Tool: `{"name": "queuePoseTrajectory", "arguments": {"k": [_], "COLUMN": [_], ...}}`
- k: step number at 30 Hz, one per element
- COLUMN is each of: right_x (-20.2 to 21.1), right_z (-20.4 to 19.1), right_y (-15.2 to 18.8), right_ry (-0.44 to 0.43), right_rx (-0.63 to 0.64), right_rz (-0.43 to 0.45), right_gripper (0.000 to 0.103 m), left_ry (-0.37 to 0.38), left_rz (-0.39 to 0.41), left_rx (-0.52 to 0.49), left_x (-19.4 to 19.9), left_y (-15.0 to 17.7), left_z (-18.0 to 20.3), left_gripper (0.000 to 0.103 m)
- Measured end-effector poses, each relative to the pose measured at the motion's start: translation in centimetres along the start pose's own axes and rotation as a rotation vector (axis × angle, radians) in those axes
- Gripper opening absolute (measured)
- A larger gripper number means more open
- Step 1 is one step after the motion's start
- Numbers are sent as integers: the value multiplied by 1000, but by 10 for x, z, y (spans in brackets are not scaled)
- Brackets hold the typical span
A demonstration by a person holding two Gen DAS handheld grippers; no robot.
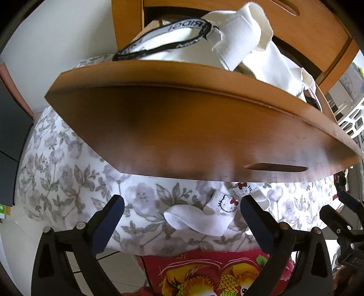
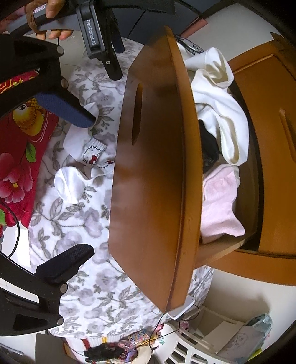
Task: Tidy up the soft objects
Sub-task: 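Move both open grippers back up over the open drawer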
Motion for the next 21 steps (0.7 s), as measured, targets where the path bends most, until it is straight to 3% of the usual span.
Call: {"name": "queuePoseTrajectory", "arguments": {"k": [10, 21], "right_x": [26, 73], "right_z": [3, 2], "right_y": [-9, -20], "right_ry": [44, 26], "right_rx": [14, 17], "right_rz": [108, 222], "right_gripper": [103, 103], "left_ry": [21, 99], "left_rz": [98, 137], "left_rx": [-42, -140], "left_x": [25, 71], "left_y": [-10, -14], "left_z": [11, 39], "left_gripper": [102, 102]}}
Point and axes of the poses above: each gripper's, at about its wrist camera, not at the fingertips, and x roughly against the way its jaws point, z to its right, y to its underside, the point moved 10 cm from there along -x, roughly the way its jaws point, and after that the axes turned 8 degrees about y, right-handed, at the moved point
